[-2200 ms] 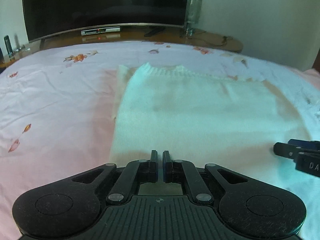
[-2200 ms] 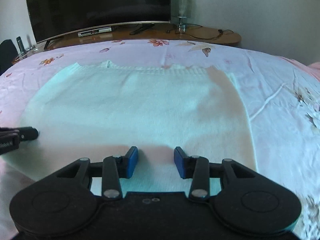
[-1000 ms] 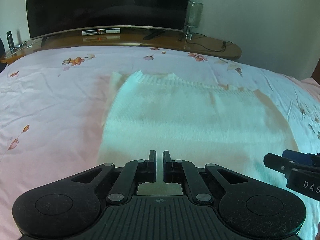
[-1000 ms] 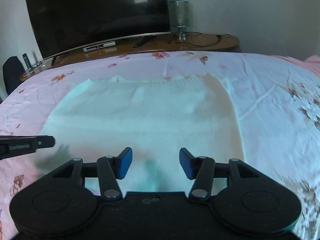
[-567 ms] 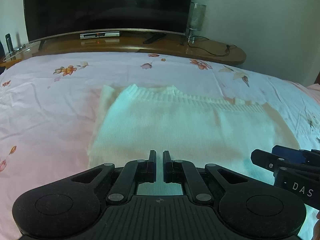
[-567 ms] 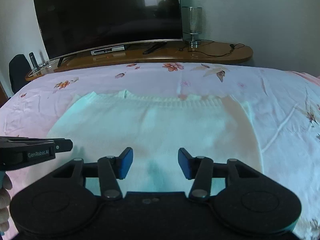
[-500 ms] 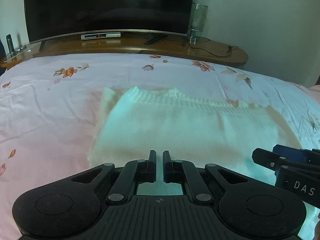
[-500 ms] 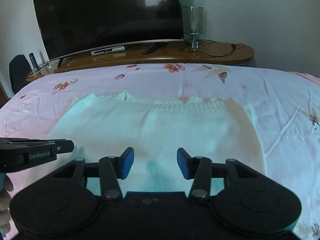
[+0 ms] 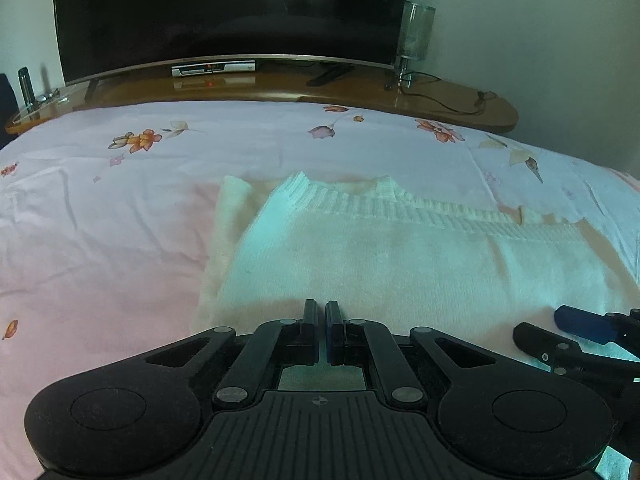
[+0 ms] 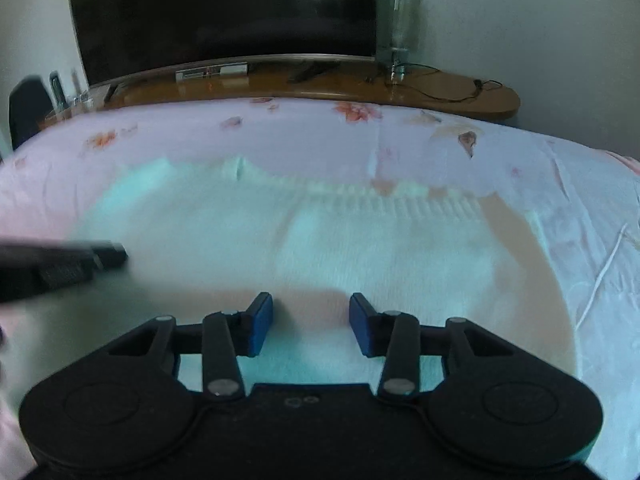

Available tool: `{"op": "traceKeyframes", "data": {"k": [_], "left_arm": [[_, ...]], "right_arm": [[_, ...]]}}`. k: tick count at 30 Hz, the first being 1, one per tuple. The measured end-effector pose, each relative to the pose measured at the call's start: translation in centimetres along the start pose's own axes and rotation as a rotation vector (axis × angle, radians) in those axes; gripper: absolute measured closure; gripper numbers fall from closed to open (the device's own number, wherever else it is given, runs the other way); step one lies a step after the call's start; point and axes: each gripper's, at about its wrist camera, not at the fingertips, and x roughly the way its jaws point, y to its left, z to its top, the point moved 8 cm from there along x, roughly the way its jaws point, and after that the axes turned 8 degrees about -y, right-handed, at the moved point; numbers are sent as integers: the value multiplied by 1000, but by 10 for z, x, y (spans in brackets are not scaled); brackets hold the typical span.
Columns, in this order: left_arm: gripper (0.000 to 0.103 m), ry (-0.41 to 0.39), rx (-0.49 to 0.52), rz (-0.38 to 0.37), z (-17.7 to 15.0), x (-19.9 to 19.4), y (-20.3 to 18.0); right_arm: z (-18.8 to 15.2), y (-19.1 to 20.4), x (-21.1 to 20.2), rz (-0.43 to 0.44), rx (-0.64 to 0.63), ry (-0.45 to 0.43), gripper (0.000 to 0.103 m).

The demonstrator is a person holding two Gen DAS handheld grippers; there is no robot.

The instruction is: Fold small clothes

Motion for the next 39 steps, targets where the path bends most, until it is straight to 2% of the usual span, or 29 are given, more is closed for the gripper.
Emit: {"op": "traceKeyframes", "data": {"k": [5,9,11,15,17,19,22,24,25,28,30,34,36,39], "left_arm": [[99,-39,24,31,10,-1,4],[99,-14,-22,30,13,17,14],[99,-6,-53,25,15,21,19],[99,-7,-22,38,19,15,13],[99,-40,10,11,20,2,5],[99,-47,31,-33,18,-3,-8],[99,-47,87,-99,13,-3,-36],[99,-32,107,-115,9,3,-48],[99,-17,123,-100,6,9,-49],[99,-33,126,-90,7,13,-39],[99,-37,128,-41,10,13,-22],[99,-31,77,-11,8,11,13],[99,-31,67,-1,7,6,16],[99,-32,24,1,6,-12,15]], "right_arm": [[10,-1,-4,12,25,2,61],[16,-1,2,13,21,-7,60],[10,0,11,0,-2,15,59],[12,-1,12,6,-7,19,59],[15,-3,3,-2,-1,2,61],[18,-5,-5,-15,2,-25,60],[20,1,-4,11,14,-18,61],[19,4,0,6,-8,-11,61],[17,2,3,-6,-15,0,61],[9,-23,4,-55,-13,6,61],[7,-47,0,-106,-9,2,61],[-2,-101,-12,-190,36,6,60],[-5,-110,-15,-204,47,11,60],[-2,-102,-26,-207,59,9,60]]}}
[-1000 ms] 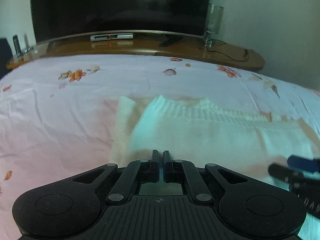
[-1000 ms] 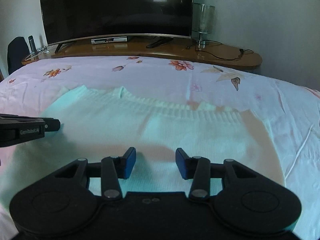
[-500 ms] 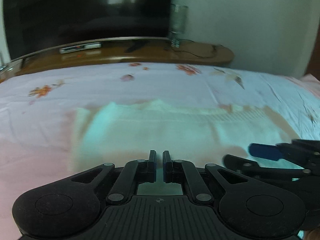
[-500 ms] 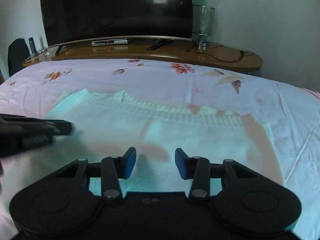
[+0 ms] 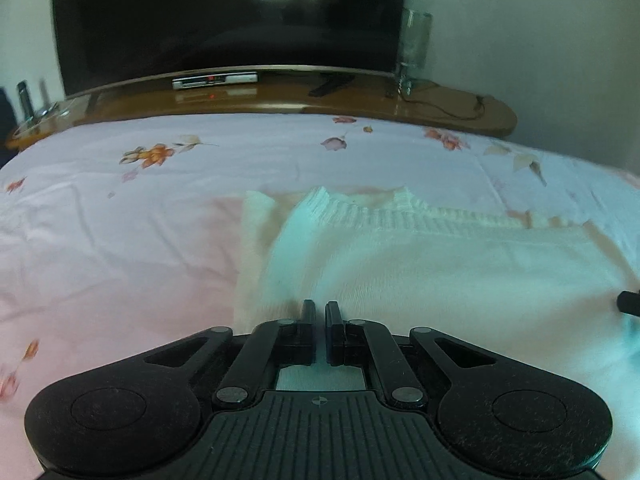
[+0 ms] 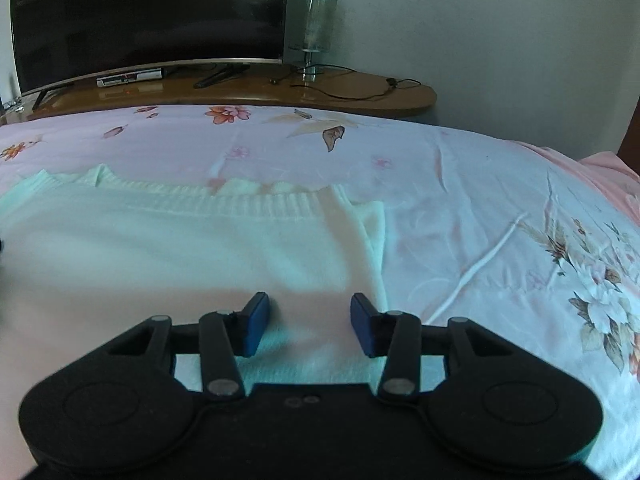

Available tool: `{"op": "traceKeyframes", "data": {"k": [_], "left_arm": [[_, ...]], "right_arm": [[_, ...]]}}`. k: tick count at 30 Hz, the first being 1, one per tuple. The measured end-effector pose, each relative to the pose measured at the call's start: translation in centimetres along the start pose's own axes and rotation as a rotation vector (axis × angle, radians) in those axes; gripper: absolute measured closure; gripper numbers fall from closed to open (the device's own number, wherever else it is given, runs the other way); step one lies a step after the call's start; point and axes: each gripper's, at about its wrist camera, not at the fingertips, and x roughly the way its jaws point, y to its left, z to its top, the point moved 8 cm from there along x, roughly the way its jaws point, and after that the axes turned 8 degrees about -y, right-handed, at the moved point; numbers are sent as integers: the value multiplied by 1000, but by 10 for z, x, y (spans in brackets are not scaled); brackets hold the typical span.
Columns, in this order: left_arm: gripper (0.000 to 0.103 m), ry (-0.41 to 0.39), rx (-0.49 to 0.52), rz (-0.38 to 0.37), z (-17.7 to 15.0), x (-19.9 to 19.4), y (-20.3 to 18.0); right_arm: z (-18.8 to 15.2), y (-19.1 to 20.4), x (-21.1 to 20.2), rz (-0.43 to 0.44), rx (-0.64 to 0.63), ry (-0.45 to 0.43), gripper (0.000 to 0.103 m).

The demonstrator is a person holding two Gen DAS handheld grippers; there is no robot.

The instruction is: Fold small clothes

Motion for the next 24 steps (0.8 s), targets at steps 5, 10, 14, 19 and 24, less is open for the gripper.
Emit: {"op": "traceKeyframes", "data": {"k": [5,10,14,19,24], "left_arm": [[99,3,35,-89,-26,-50,-17],[99,47,45,-131,-67,-73,-32],[99,21,33,-112,-85,-84,-23],[99,8,47,-102,-88,-89,-3],[99,52,-38,-99,-86,-88,9]], "right_arm": [[-4,35,-53,125,36,-37,58],[-43,84,-83,208,-3,15,58],[-67,98,-88,174,-61,42,58],[-75,63,-89,73,-22,40,56],[-81,32,-88,30,42,57,51]]}}
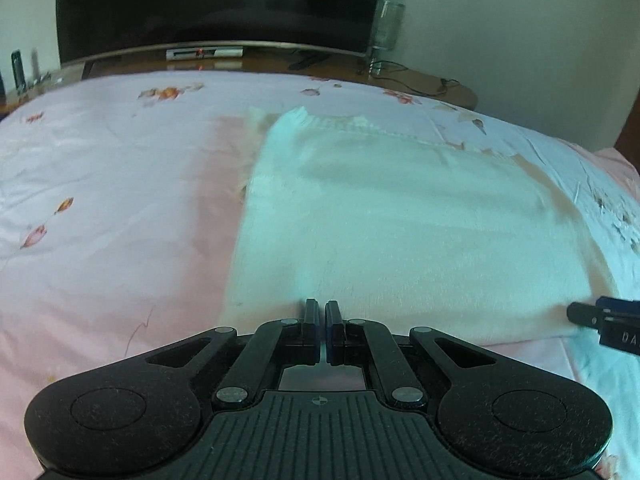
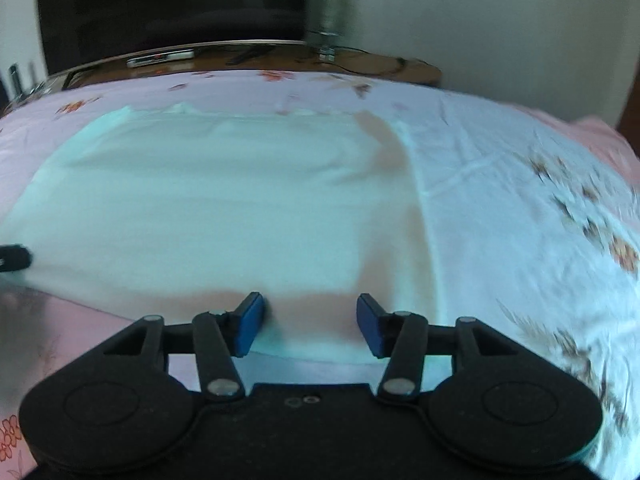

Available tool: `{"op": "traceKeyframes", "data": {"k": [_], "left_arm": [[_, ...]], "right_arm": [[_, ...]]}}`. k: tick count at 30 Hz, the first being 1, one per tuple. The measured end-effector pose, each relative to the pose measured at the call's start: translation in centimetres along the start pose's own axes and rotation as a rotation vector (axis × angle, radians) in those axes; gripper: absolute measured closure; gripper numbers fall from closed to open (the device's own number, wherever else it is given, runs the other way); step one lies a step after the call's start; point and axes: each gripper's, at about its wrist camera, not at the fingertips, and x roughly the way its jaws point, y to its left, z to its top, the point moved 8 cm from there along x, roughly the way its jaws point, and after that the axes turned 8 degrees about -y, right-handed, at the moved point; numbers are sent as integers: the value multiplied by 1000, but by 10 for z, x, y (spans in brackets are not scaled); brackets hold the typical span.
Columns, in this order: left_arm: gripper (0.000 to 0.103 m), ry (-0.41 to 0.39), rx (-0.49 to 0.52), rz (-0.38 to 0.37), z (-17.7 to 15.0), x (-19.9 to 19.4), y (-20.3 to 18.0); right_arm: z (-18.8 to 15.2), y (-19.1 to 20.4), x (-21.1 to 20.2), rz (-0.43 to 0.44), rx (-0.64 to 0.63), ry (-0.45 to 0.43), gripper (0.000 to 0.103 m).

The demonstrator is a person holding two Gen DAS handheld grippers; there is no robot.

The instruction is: Fold small clothes

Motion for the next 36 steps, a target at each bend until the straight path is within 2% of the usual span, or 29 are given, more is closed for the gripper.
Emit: {"op": "traceKeyframes", "data": {"k": [4,9,16,21,30,32,34,36], "left_arm": [[99,37,-64,-8,1,-7,2],[99,69,-113,-21,-2,-17,3],[99,160,-279,-47,-19,-20,7],[99,184,-318,-32,-25,-18,4],[99,164,-275,36,-19,-16,-1],[99,168,-275,23,-18,-14,-5],[99,172,-292,-20,-18,-10,-8],[99,117,-337,-66,-14,-12,-8]], "right_arm": [[1,6,-6,-13,3,7,51],[6,17,-21,31,14,-28,51],[9,30,-30,80,42,-36,51],[16,39,-34,113,52,-50,50],[18,51,-34,163,70,-50,41],[17,51,-32,164,74,-46,41],[17,48,-32,154,81,-55,41],[18,44,-31,138,83,-70,41]]}}
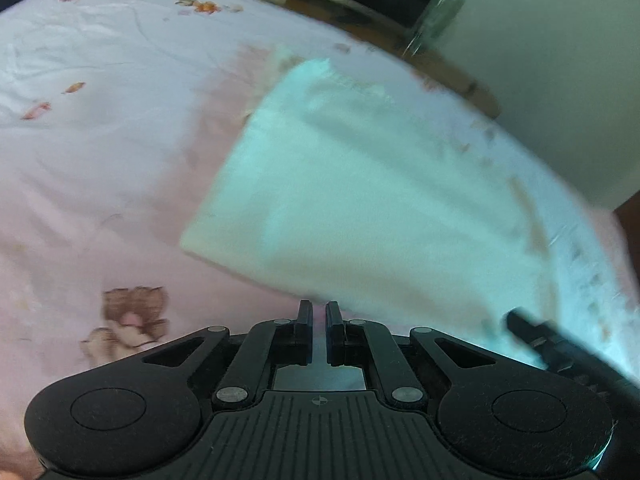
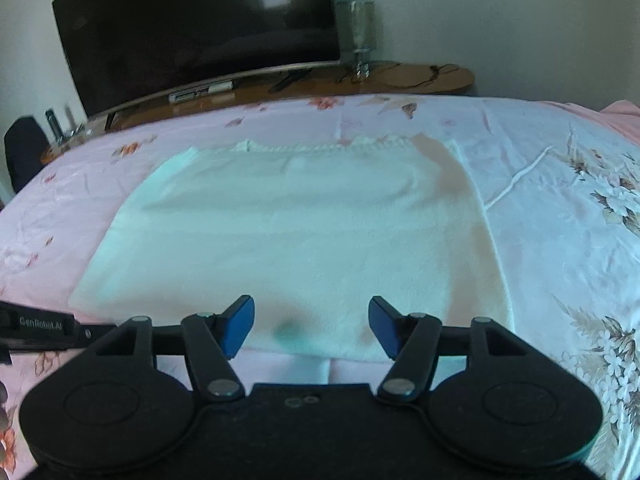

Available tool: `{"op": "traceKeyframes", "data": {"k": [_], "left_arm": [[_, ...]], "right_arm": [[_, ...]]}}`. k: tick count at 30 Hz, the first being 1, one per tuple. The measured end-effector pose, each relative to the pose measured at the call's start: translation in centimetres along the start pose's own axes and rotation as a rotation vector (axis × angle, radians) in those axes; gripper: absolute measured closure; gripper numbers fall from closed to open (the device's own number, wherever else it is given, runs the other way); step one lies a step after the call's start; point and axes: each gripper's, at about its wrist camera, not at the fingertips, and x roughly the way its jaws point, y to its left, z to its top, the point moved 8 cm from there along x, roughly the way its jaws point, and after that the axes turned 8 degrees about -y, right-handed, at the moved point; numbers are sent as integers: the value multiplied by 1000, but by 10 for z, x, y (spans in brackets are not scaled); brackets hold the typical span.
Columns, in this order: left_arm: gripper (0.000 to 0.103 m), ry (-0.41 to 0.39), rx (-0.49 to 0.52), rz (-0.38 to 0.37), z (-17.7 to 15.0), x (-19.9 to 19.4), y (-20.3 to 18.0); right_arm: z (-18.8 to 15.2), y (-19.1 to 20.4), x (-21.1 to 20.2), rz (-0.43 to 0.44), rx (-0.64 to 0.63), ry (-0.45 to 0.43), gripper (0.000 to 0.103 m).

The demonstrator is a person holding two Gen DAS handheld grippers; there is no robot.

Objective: Fold small clothes
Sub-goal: 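Roll the left gripper and grasp the sweater's side edge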

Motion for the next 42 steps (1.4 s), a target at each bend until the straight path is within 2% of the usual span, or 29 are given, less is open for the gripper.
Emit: {"op": "traceKeyframes", "data": {"k": [5,9,11,12,13,14,15,16,18,19,22,23,24,26,28,30,34,41,42], "left_arm": [[103,-58,58,8,5,-6,-8],[102,-91,49,18,11,-12,-6],[100,-88,35,63,12,-11,-1],[73,-67,30,94,12,-9,2],[16,-40,21,113,11,-8,4],[0,-49,17,141,11,-11,7],[1,-123,31,158,15,-18,7],[1,-164,51,146,16,-23,6],[1,-136,66,119,15,-20,4],[1,-113,41,109,14,-17,6],[2,-72,-110,77,11,-12,19],[6,-65,-151,72,10,-9,22],[15,-55,-183,70,8,-7,24],[21,-50,-224,58,5,-6,26],[46,-41,-269,20,2,-1,23],[47,-38,-331,1,2,7,26],[47,-89,-395,-25,12,23,27],[48,-181,-453,-61,24,41,24],[56,-193,-463,-64,25,42,25]], "right_arm": [[-7,-10,8,-13,4,39,41],[-7,-13,6,-15,7,34,41],[-6,-13,6,-11,8,31,41],[-5,-12,6,-9,3,29,41],[-5,-11,6,-9,-2,28,41],[-5,-11,6,-7,-3,25,41],[-4,-11,7,-3,-1,24,41],[-5,-10,8,0,-1,26,41],[-5,-9,9,3,-5,27,41],[-5,-8,10,4,-5,28,41],[-3,-6,13,14,-9,27,41],[-2,-4,14,14,-14,24,41],[-1,-3,15,18,-18,22,41],[1,1,19,27,-27,21,41],[3,4,22,38,-28,20,41],[5,9,26,47,-34,17,42],[9,17,36,67,-40,17,46],[25,26,59,96,-59,2,50],[29,27,63,96,-64,-2,51]]}}
